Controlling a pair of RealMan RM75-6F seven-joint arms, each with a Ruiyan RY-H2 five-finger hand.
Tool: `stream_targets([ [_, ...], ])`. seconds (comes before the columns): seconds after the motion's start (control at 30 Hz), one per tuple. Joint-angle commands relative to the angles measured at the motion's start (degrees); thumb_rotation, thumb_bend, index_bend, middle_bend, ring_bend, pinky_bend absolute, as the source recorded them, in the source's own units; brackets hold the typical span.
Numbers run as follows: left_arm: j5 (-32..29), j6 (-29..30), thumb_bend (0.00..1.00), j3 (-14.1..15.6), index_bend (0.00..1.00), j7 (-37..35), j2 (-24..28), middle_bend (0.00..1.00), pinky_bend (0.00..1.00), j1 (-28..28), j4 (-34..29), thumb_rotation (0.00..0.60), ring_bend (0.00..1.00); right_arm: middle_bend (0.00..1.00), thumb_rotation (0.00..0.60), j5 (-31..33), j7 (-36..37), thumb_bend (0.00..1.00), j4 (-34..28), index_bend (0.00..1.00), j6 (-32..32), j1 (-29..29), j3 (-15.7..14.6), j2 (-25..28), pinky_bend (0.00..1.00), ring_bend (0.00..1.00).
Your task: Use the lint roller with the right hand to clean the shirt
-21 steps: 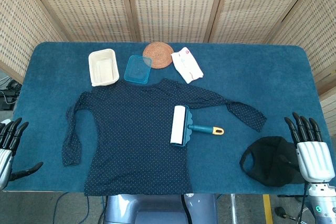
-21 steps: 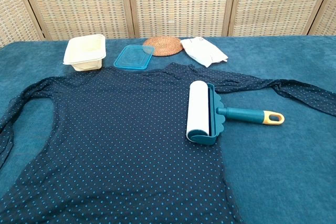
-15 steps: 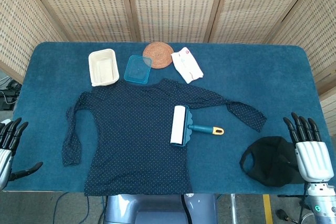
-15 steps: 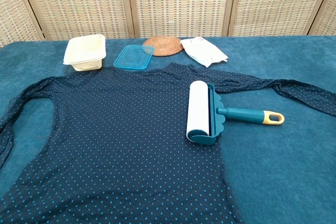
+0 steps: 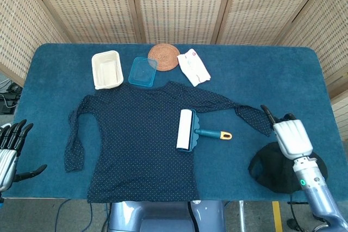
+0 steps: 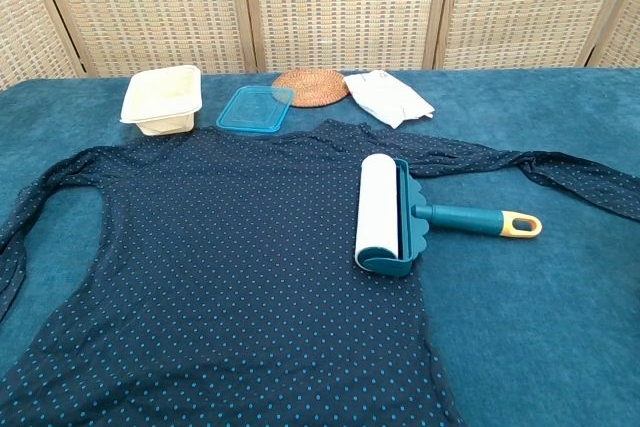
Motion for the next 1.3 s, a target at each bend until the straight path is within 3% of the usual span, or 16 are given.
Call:
stream_targets([
  [0.03,-0.82,-0.76,0.0,-0.38,0.0,-0.06,-0.04,0.0,0.0,-0.45,0.09,0.6,0.0,0.94,0.6,15.71,-10.12,0.0,-3.78,0.0,-11.38,10.88,4.38,-1.63,1.0,1.0],
  [0.17,-2.24,-2.34,0.0,-0.79,0.0,0.32,-0.25,0.0,0.0,-1.22,0.14,0.6,0.0,0.98,0.6,26.05,-16.16,0.0,-3.81,0.02,-12.64,16.43,4.54,-5.74,1.0,1.0],
  [0.3,-3.13,-3.16,0.0,-1.03,0.0,0.5,-0.4,0.0,0.0,-1.65,0.31,0.6,0.0,1.0,0.6,36.86,-21.01,0.01,-2.95,0.16,-11.9,21.31,3.65,-10.28,1.0,1.0],
  [0.47,-3.61,-3.37,0.0,-1.15,0.0,-0.02,-0.32,0.0,0.0,-1.77,0.45,0.6,0.0,1.0,0.6,45.79,-24.02,0.16,-0.41,0.33,-9.63,25.79,2.76,-16.02,1.0,1.0],
  [0.67,-3.87,-3.21,0.0,-1.19,0.0,-0.86,-0.06,0.0,0.0,-1.68,0.65,0.6,0.0,1.0,0.6,49.75,-25.54,0.23,3.47,0.45,-7.33,28.61,1.29,-21.21,1.0,1.0],
  [0.93,-3.62,-2.93,0.0,-1.06,0.0,-1.41,0.16,0.0,0.0,-1.6,0.72,0.6,0.0,1.0,0.6,50.33,-27.01,0.35,10.08,0.43,-3.44,30.78,-1.15,-29.87,1.0,1.0],
  [1.3,-4.0,-3.16,0.0,-1.12,0.0,-2.47,0.43,0.0,0.0,-1.72,1.08,0.6,0.0,1.0,0.6,49.35,-27.43,0.38,14.27,0.43,-1.98,31.35,-2.03,-33.23,1.0,1.0],
])
